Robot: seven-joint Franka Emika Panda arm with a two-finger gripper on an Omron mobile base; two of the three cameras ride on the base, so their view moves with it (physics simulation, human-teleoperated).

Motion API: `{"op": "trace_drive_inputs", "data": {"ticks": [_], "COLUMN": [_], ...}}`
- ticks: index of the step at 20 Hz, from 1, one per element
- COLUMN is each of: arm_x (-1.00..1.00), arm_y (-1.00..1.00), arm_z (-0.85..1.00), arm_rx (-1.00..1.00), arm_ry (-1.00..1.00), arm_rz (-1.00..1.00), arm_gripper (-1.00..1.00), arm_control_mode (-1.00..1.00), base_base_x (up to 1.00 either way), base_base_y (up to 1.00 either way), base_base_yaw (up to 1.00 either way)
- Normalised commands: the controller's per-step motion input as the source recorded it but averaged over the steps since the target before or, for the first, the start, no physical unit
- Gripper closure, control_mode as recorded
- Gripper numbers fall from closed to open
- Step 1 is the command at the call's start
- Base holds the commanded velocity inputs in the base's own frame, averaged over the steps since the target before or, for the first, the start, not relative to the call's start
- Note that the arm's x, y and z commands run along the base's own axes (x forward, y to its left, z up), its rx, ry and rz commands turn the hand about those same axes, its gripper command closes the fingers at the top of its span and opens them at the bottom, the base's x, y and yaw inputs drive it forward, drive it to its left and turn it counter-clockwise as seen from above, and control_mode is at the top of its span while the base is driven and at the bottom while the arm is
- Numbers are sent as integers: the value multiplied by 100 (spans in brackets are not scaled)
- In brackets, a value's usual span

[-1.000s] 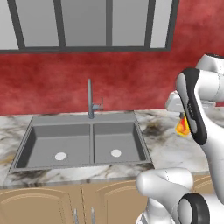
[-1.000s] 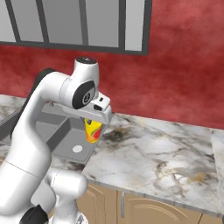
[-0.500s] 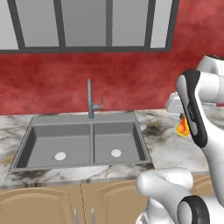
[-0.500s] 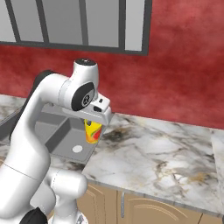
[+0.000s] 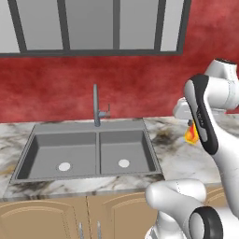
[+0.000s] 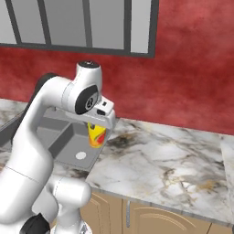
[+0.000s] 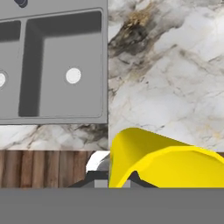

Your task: Pick the cup and bowl from the counter and place them on the counter next to the sink.

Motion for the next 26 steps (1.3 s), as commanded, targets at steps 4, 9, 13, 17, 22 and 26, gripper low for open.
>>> {"op": "trace_drive_inputs", "data": {"ticks": [4,9,13,17,22,26], "arm_x": [73,57,18,6,7,14], "arm_y": [3,0,0,0,0,0], "arm_z": [-39,-77,-62,-32,-20,-35], "arm_rx": [0,0,0,-2,-8,-6], "arm_ry": [0,-7,-12,0,3,3], "arm_rz": [0,0,0,0,0,0], "arm_gripper": [100,100,100,100,100,100], "arm_control_mode": [-100,-100,-100,-100,-100,-100], "base_base_x": [0,0,0,0,0,0], "base_base_y": [0,0,0,0,0,0], "base_base_yaw": [0,0,0,0,0,0]}}
